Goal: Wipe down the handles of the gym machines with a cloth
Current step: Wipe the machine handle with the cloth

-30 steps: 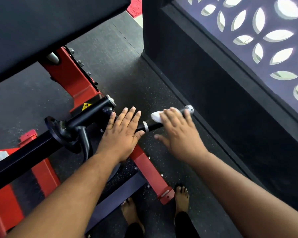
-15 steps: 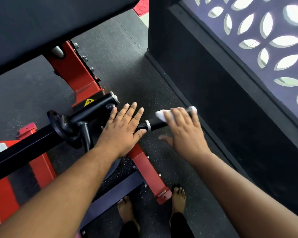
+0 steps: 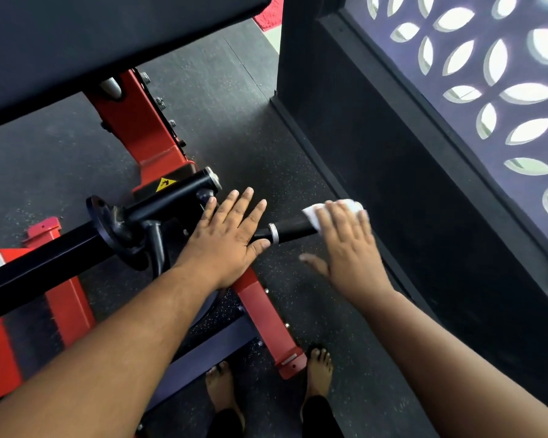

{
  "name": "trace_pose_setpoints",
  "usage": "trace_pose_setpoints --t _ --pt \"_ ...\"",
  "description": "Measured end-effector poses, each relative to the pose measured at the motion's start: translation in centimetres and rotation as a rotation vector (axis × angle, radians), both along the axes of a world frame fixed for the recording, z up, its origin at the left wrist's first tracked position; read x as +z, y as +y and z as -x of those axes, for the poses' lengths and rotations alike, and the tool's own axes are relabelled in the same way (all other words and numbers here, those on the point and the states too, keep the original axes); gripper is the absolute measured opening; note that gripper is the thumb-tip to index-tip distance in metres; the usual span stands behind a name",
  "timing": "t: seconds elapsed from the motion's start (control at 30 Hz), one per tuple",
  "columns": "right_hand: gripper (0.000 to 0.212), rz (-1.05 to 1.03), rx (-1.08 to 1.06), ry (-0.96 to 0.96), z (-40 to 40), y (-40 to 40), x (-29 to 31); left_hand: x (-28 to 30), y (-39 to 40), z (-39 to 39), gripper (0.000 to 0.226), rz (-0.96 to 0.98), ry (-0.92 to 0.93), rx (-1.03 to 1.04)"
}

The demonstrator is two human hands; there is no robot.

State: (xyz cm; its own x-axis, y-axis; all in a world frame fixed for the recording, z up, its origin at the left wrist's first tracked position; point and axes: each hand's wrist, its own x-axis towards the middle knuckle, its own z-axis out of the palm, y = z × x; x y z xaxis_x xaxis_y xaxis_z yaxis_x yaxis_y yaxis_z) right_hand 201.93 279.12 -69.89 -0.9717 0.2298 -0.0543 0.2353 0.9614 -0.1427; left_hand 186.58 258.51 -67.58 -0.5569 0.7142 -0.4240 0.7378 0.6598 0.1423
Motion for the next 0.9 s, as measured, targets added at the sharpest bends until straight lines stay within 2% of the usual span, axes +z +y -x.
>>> trace_pose_setpoints --t 0.1,0.23,0.37,0.53,0.6,0.67,0.77,0.83,0.9 --pt "0.091 -0.035 -0.111 -0.019 0.2 0.3 0.0 0.0 0.0 0.0 0.076 0.000 -0.002 0.000" --pt "0.094 0.062 0.076 0.021 2.0 -2.9 0.7 0.1 0.1 -0.1 0.077 0.005 -0.002 0.003" --pt "0.081 0.071 0.204 0.058 2.1 -2.2 0.6 0.2 0.1 -0.1 0.076 0.013 0.004 -0.002" --pt "0.037 -0.071 -0.082 0.077 1.6 2.3 0.0 0.3 0.1 -0.1 0.075 0.010 -0.004 0.002" --pt "0.033 -0.109 -0.133 0.034 2.3 1.7 0.0 0.3 0.1 -0.1 0.074 0.017 0.003 -0.002" --pt "0.037 -0.072 -0.088 0.018 3.3 0.0 0.4 0.4 0.1 -0.2 0.074 0.017 0.004 -0.002" --pt "0.064 0.089 0.082 0.064 3.4 -2.6 0.8 0.5 0.1 -0.2 0.075 0.014 0.016 -0.005" --pt "0.079 0.093 0.157 0.077 2.2 -2.8 0.7 0.4 0.1 -0.2 0.075 0.011 0.023 -0.006" --pt "0.083 0.045 0.130 0.063 0.8 -1.7 -0.1 0.4 0.1 -0.2 0.076 0.004 0.013 0.001"
